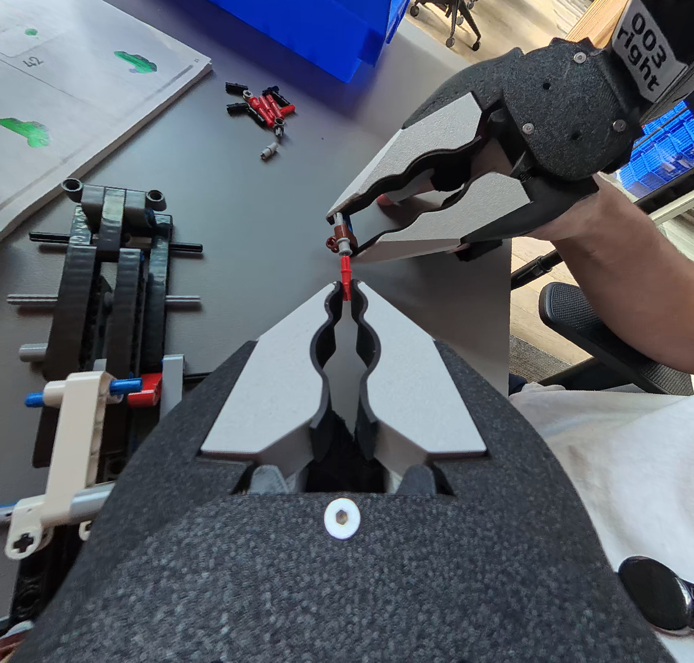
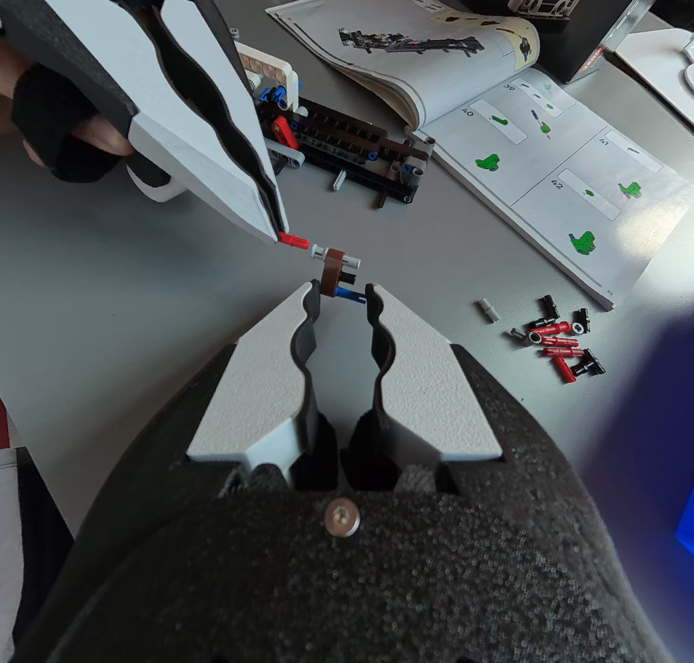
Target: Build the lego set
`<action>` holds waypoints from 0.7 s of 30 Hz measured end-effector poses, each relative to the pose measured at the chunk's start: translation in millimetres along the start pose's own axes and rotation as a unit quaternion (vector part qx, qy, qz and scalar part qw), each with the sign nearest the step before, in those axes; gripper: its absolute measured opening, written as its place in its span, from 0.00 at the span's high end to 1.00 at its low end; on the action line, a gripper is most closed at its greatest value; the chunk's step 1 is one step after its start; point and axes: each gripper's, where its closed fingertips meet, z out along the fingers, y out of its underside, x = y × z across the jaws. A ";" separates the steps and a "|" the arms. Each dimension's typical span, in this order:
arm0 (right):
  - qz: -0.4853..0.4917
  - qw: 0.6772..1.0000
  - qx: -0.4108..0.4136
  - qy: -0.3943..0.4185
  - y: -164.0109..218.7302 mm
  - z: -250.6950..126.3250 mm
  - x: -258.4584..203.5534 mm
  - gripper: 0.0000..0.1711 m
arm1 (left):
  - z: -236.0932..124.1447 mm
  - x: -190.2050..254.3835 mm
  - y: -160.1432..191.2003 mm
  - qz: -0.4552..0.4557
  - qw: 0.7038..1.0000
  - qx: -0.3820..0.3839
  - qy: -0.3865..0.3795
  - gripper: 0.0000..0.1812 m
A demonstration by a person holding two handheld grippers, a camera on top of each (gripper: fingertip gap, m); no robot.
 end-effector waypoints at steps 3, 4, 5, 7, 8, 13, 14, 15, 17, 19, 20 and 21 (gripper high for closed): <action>0.003 1.000 0.002 -0.003 -0.8 -0.1 -0.9 0.86 | 0.3 2.0 0.3 0.000 1.000 -0.001 0.009 0.99; 0.004 1.000 0.004 -0.005 -1.6 -0.3 -1.7 0.86 | 0.7 1.5 0.8 -0.001 1.000 -0.003 0.007 0.99; 0.007 1.000 0.002 -0.008 -1.5 -0.1 -2.5 0.86 | 1.0 0.8 1.0 -0.002 1.000 -0.005 0.005 0.99; 0.006 1.000 -0.001 -0.006 -1.1 0.4 -2.5 0.86 | 1.3 1.8 0.9 -0.001 1.000 -0.004 0.007 0.99; 0.004 1.000 -0.002 -0.005 -0.7 0.7 -2.4 0.86 | 1.7 1.6 1.1 -0.003 1.000 -0.005 0.007 0.99; 0.000 1.000 -0.005 -0.006 0.2 1.4 -4.2 0.86 | 2.2 1.1 1.6 -0.004 1.000 -0.007 0.006 0.99; 0.000 1.000 -0.008 -0.006 1.0 1.7 -4.5 0.86 | 2.5 0.8 1.9 -0.002 1.000 -0.009 0.003 0.99; 0.001 1.000 -0.011 -0.007 1.7 2.1 -4.7 0.86 | 3.1 0.8 2.8 0.002 1.000 -0.012 0.000 0.99; 0.002 1.000 -0.017 -0.008 2.9 2.3 -5.0 0.86 | 4.3 0.8 4.0 0.014 1.000 -0.016 -0.010 0.99; -0.008 1.000 -0.022 -0.004 2.8 2.6 -5.2 0.86 | 4.2 1.1 4.0 0.029 0.999 -0.015 -0.021 0.99; -0.019 0.999 -0.025 0.002 2.5 2.9 -4.9 0.86 | 4.1 1.1 3.8 0.037 0.999 -0.013 -0.028 0.99; -0.032 0.999 -0.029 0.010 2.3 3.1 -4.5 0.86 | 4.2 0.8 4.0 0.044 0.998 -0.014 -0.035 0.99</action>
